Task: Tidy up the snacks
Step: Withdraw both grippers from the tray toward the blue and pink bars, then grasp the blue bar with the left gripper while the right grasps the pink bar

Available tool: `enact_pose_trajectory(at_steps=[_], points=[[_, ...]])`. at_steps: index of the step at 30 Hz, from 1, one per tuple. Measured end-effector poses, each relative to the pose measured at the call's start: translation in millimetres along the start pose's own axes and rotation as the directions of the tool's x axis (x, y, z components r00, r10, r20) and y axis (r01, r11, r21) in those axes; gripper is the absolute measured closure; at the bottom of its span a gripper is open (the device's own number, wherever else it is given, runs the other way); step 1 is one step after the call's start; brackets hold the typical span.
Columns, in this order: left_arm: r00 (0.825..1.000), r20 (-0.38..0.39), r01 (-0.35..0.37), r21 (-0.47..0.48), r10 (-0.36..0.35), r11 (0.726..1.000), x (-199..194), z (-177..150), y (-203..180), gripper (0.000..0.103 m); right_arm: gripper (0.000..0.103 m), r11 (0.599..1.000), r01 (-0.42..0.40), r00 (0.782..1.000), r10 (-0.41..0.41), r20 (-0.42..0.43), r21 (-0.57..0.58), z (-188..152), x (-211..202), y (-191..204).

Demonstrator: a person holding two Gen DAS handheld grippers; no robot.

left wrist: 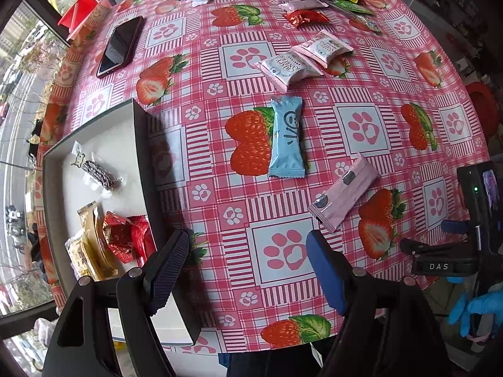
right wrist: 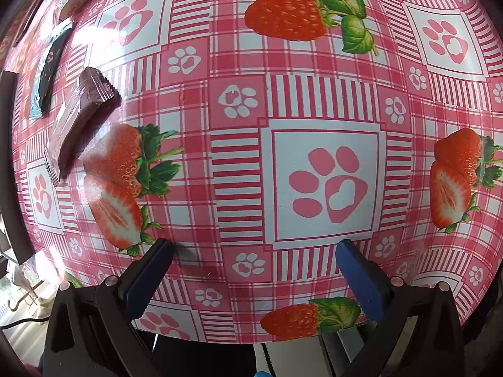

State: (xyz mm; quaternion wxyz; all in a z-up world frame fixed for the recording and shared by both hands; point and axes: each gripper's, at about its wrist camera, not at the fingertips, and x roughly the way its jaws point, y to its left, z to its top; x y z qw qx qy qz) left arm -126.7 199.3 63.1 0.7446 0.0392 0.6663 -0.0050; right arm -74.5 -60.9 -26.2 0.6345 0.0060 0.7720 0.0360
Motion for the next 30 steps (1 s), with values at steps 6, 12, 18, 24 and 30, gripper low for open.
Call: enact_pose_trajectory(at_steps=[6, 12, 18, 24, 30], points=[[1.0, -0.008, 0.003, 0.036, -0.003, 0.999, -4.7, -8.1, -2.8, 0.023, 0.0, 1.0, 0.001, 1.0, -0.001, 0.004, 0.001, -2.5, -1.5, 1.0], [0.999, 0.047, -0.001, 0.031, -0.001, 1.0, -12.9, 0.0, 5.7, 0.023, 0.0, 1.0, 0.002, 1.0, -0.002, 0.005, 0.0, 0.9, -1.3, 1.0], [0.998, -0.028, 0.048, -0.013, -0.048, 0.999, -2.9, -16.1, 11.2, 0.023, 0.0, 1.0, 0.005, 0.999, -0.004, 0.044, -0.023, -7.9, -2.9, 1.9], [1.0, -0.011, 0.002, 0.058, -0.002, 0.998, 0.3, -12.6, 21.8, 0.023, 0.0, 1.0, 0.005, 0.999, -0.004, 0.044, -0.011, -7.9, -2.3, 1.5], [0.998, -0.017, 0.053, 0.02, -0.052, 0.998, 1.6, -0.8, 38.3, 0.023, 0.0, 0.98, -0.104, 0.991, 0.116, -0.061, 0.169, 4.0, -4.2, -1.3]])
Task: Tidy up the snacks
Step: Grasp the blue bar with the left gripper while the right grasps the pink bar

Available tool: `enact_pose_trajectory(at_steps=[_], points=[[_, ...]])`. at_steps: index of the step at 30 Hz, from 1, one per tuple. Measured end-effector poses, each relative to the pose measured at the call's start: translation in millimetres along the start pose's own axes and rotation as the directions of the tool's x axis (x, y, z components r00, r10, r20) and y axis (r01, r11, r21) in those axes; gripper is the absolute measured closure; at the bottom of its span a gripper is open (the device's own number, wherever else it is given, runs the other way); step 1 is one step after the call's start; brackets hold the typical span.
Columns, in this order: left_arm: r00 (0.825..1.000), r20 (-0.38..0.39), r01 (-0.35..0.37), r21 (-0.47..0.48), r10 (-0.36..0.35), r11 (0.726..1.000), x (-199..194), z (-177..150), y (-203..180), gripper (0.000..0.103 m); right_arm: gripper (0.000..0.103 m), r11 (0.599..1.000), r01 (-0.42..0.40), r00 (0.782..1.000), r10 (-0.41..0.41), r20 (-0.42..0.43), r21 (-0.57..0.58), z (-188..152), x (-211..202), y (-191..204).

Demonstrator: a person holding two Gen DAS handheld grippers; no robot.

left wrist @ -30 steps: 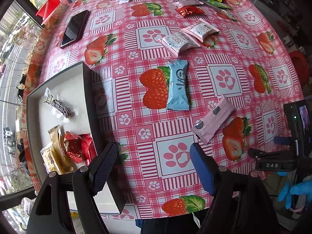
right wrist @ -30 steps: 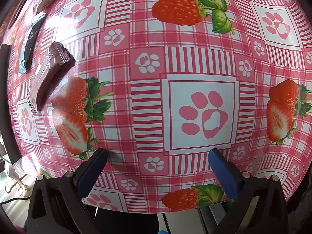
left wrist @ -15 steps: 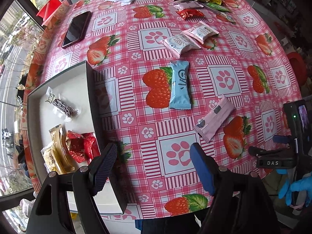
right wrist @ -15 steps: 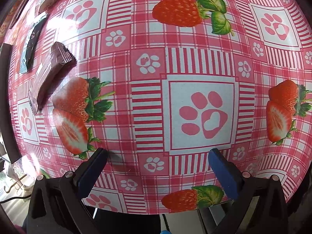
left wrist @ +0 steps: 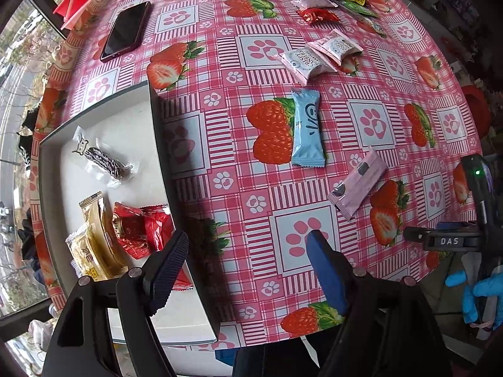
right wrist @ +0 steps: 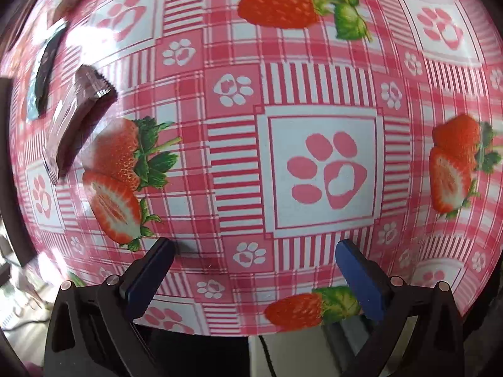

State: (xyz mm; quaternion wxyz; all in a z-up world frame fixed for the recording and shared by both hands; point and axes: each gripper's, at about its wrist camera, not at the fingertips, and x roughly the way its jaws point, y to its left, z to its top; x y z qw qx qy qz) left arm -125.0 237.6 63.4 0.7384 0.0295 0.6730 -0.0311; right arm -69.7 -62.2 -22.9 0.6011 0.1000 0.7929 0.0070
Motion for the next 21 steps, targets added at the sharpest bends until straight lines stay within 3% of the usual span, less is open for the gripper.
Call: enact_pose_trajectory(at_steps=[2, 7, 10, 13, 16, 18, 20, 21], points=[[1.0, 0.005, -0.001, 0.0, 0.001, 1.0, 0.4, 4.1, 2.8, 0.023, 0.0, 0.987, -0.141, 0.99, 0.14, 0.025, 0.08, 4.3, -6.9, 10.7], [1.0, 0.022, 0.018, 0.004, -0.018, 1.0, -7.8, 2.9, 13.5, 0.023, 0.0, 0.956, -0.245, 0.969, 0.235, 0.079, 0.162, 25.0, -12.8, 61.8], [1.0, 0.02, 0.01, 0.012, -0.01, 1.0, -8.7, 2.2, 20.9, 0.023, 0.0, 0.955, -0.227, 0.973, 0.212, 0.095, 0.191, 37.4, -9.5, 88.4], [0.999, 0.023, 0.024, 0.005, -0.024, 1.0, -9.1, 4.5, 28.0, 0.023, 0.0, 0.981, -0.119, 0.991, 0.109, 0.072, 0.151, 38.5, -4.1, 112.1], [0.999, 0.031, 0.04, -0.003, -0.04, 0.999, -7.4, 11.7, 29.6, 0.023, 0.021, 0.998, 0.005, 0.995, -0.012, 0.097, 0.069, 26.3, -7.9, 125.6], [0.999, 0.028, 0.043, 0.007, -0.043, 0.999, -3.0, 19.1, 25.3, 0.023, 0.051, 0.999, 0.042, 0.991, -0.046, 0.125, 0.032, 17.6, -12.2, 122.7], [0.998, 0.026, 0.05, 0.022, -0.05, 0.999, 3.1, 28.5, 17.4, 0.023, 0.073, 1.0, 0.022, 0.99, -0.023, 0.142, 0.003, 10.2, -15.0, 113.1], [0.998, 0.02, 0.05, 0.032, -0.051, 0.998, 7.3, 34.1, 12.3, 0.023, 0.074, 1.0, -0.01, 0.99, 0.01, 0.14, -0.006, 7.9, -15.5, 108.3]])
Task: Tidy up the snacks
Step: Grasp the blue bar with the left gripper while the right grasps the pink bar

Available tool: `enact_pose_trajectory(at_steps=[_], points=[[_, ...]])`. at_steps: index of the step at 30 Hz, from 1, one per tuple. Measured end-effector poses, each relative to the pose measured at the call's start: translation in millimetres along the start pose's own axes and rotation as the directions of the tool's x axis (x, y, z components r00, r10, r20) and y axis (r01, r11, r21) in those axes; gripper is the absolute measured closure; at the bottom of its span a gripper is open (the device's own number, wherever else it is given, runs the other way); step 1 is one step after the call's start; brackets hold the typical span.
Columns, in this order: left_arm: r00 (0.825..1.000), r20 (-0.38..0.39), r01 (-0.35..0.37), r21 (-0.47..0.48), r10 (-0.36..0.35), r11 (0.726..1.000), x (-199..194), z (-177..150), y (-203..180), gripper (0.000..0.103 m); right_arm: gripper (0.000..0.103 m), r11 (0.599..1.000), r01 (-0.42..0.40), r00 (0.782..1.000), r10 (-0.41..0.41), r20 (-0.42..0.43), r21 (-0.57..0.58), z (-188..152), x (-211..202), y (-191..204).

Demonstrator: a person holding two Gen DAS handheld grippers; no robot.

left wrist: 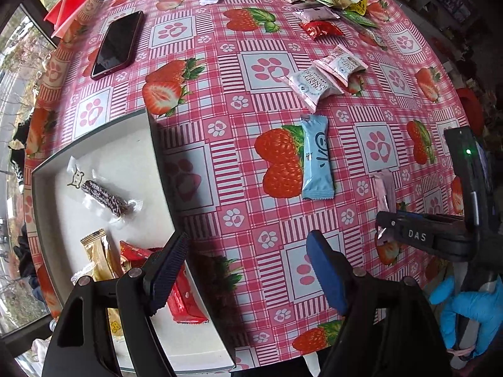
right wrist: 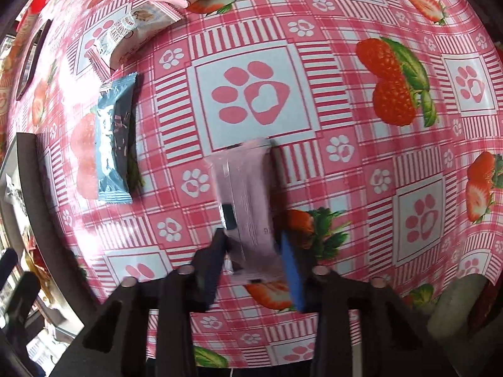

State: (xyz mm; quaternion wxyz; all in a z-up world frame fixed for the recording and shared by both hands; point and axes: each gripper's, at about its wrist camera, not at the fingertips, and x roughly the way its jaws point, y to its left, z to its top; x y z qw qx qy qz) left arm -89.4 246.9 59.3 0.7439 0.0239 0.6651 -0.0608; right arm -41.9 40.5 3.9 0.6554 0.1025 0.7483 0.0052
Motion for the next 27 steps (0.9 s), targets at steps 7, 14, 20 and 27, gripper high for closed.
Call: enact_pose_trajectory(at_steps=[7, 14, 20, 27], points=[[0.999, -0.039, 0.0, 0.034, 0.001, 0.999, 41.2, 47.0, -39.9, 0.023, 0.074, 0.995, -0.097, 0.995, 0.097, 0.003, 0.017, -16.0, -9.5, -56.8], [0.991, -0.129, -0.045, 0.001, 0.045, 0.999, 86.7, 73.6, -66.2, 0.023, 0.074, 0.988, -0.151, 0.988, 0.151, -0.021, 0.022, -23.3, -16.4, -95.7], [0.99, -0.111, -0.085, -0.006, 0.084, 0.996, 89.5, 76.2, -83.1, 0.024, 0.074, 0.983, -0.184, 0.983, 0.184, -0.029, -0.016, -6.4, -28.1, -134.7], [0.994, -0.1, -0.039, 0.023, 0.041, 0.999, 83.0, 76.3, -109.1, 0.078, 0.074, 0.977, -0.206, 0.979, 0.205, -0.021, -0.052, 13.4, -46.4, -138.1]])
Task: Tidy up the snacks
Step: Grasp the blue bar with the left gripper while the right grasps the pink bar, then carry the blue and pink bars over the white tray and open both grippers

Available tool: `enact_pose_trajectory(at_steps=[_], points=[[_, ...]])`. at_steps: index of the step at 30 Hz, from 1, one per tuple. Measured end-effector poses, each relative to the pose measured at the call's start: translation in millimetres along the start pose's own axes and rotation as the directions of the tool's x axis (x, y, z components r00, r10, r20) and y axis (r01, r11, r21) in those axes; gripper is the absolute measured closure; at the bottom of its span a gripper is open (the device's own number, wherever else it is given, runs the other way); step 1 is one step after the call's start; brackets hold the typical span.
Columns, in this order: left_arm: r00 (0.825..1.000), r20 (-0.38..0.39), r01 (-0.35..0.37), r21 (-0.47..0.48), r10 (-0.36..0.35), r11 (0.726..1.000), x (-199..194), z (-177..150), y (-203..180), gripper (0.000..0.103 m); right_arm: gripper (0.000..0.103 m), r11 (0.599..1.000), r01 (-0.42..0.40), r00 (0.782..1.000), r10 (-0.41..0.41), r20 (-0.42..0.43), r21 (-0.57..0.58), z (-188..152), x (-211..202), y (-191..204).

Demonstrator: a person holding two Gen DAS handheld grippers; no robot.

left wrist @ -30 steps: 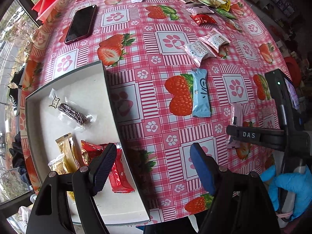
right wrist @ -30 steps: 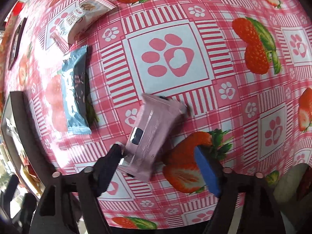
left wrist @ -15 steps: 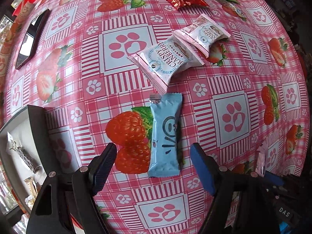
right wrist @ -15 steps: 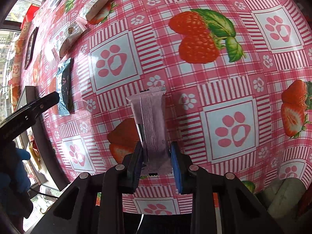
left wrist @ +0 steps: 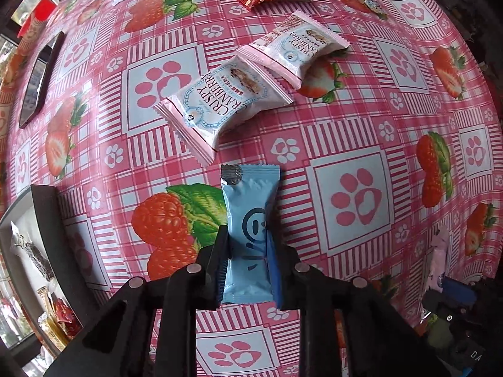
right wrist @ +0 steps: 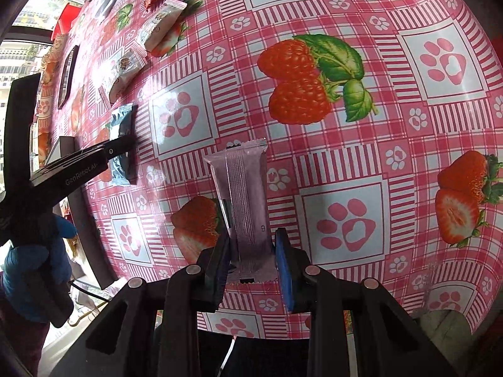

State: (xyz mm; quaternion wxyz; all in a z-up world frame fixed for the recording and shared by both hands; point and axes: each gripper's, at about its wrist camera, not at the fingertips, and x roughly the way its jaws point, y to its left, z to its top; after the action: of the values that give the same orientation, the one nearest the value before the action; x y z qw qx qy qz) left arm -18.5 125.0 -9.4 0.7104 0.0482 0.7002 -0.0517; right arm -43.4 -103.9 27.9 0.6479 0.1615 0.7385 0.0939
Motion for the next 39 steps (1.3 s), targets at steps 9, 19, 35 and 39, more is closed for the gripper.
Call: enact_pose_trajectory(at_steps=[9, 19, 35, 39], points=[[0.993, 0.101, 0.067, -0.032, -0.064, 0.997, -56.2, -35.7, 10.8, 0.078, 0.074, 0.999, -0.019, 1.0, 0.02, 0.02, -0.04, 19.5, -23.8, -0.6], [0.987, 0.158, 0.058, -0.149, -0.035, 0.987, -97.2, -81.4, 65.5, 0.078, 0.074, 0.994, -0.035, 0.999, 0.035, 0.001, -0.1, 9.1, -10.8, 32.9], [0.975, 0.216, 0.098, -0.24, -0.046, 0.966, -106.3, -134.3, 187.9, 0.078, 0.074, 0.979, -0.032, 0.999, 0.037, 0.024, -0.201, -21.5, 17.3, 167.7], [0.977, 0.208, 0.091, -0.247, -0.039, 0.965, -105.3, -151.8, 223.7, 0.078, 0.074, 0.972, -0.065, 0.997, 0.071, 0.018, -0.225, -36.2, 27.2, 217.8]])
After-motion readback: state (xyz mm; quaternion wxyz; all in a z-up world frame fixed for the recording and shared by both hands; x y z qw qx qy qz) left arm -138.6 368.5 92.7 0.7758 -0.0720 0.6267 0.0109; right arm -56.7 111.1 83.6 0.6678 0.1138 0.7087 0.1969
